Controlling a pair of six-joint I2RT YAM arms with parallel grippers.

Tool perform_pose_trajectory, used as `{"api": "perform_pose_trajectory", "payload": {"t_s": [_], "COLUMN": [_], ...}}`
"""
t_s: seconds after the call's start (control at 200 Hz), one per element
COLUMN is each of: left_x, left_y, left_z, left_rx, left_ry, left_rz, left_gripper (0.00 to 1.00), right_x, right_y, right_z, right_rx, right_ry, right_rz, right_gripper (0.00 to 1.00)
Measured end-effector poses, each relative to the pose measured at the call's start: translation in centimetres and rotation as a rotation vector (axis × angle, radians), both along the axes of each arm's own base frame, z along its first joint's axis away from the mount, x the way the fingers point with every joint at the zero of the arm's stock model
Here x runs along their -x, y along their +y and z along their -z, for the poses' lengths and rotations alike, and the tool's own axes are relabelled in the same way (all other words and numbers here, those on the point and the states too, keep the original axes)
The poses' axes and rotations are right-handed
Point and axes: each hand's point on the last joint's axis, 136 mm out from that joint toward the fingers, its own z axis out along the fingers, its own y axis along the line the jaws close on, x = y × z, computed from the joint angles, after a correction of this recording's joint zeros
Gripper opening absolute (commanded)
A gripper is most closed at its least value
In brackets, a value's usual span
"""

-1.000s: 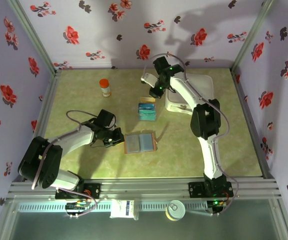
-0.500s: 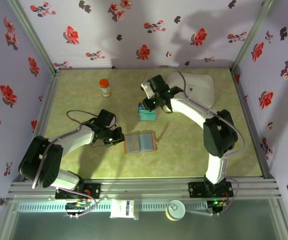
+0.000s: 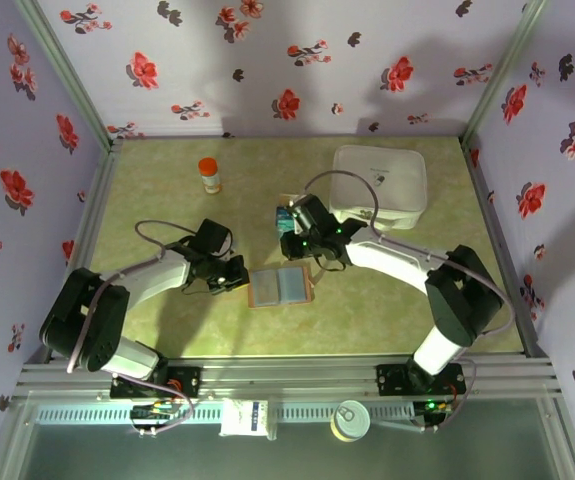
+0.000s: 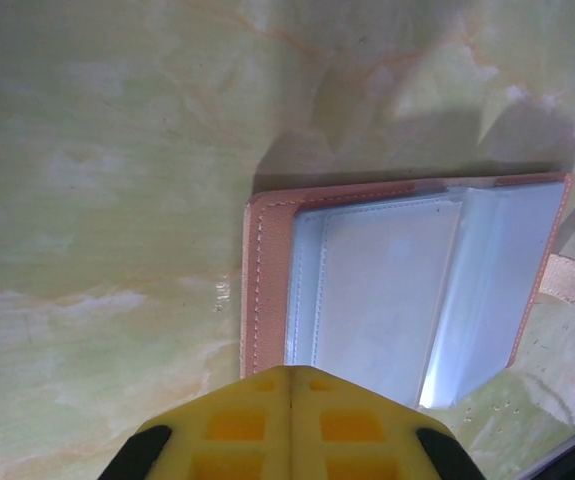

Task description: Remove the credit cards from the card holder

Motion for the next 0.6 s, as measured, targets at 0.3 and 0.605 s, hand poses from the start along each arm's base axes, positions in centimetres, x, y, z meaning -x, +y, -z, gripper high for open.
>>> {"api": "perform_pose_trajectory", "payload": {"t_s": [0.3, 0.605], "left_x": [0.3, 0.2], "left_y": [0.1, -0.3], "left_z": [1.1, 1.3], "left_rx": [-0.018, -0.002], "left_ry": [0.030, 0.036], "left_rz": [0.007, 0.014], "left_gripper": [0.00, 0.00], "right_x": [3.6, 5.6], "right_y": [-0.1, 1.8], "right_z": [2.1, 3.1], "right_rx": [-0.078, -0.172], "right_ry": [0.178, 0.335], "right_rz": [0.072, 0.050], "right_gripper": [0.23, 0.28]}}
